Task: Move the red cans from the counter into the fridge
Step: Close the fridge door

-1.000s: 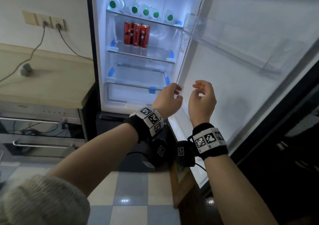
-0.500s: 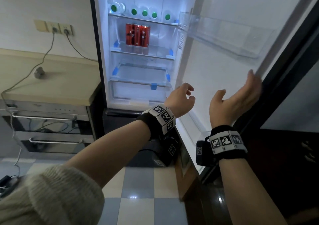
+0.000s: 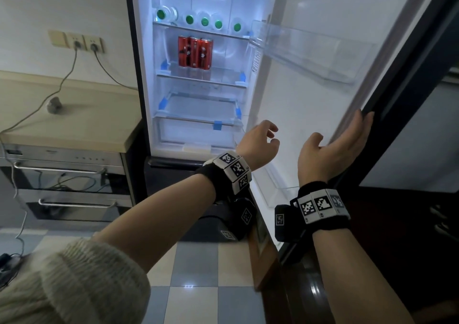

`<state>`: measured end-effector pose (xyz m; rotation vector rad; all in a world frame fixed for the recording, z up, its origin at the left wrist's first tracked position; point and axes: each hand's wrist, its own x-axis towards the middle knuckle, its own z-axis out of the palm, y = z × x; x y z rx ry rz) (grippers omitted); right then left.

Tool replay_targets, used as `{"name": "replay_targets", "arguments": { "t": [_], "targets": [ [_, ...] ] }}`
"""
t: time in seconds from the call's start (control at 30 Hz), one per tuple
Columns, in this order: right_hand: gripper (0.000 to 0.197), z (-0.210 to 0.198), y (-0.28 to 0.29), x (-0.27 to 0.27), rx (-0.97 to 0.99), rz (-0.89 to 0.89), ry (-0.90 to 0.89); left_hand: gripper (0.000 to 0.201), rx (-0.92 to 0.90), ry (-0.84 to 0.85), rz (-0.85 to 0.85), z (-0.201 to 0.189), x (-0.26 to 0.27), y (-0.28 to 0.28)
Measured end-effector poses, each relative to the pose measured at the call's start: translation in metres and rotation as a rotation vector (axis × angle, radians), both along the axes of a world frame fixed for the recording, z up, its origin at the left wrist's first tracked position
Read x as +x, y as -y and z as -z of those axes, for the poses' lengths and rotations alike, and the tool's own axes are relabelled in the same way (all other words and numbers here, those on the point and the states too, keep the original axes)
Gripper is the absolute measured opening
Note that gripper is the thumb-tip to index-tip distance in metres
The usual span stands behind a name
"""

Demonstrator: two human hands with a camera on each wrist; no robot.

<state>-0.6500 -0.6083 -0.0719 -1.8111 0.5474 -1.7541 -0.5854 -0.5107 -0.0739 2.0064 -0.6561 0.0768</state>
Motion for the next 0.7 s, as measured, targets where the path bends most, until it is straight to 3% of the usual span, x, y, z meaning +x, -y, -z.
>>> {"name": "replay_targets", "arguments": {
  "t": [0.27,0.43,0.6,0.7],
  "targets": [
    [0.067,0.009,-0.056,-0.014,-0.143,-0.240,-0.083,0.027,-0.092,0.037,-0.005,0.010,-0.001,-0.006],
    [0.068,0.011,-0.101,-0.016,-0.309,-0.438,-0.146,0.023,0.034,0.061,-0.045,0.026,0.022,-0.051],
    [0.069,0.015,-0.125,0.001,-0.494,-0.392,-0.197,0.049,-0.177,-0.075,-0.178,0.031,0.033,-0.110],
    [0.070,0.017,-0.136,0.021,-0.579,-0.383,-0.267,0.053,-0.263,-0.168,-0.238,0.033,0.044,-0.137]
  ]
}}
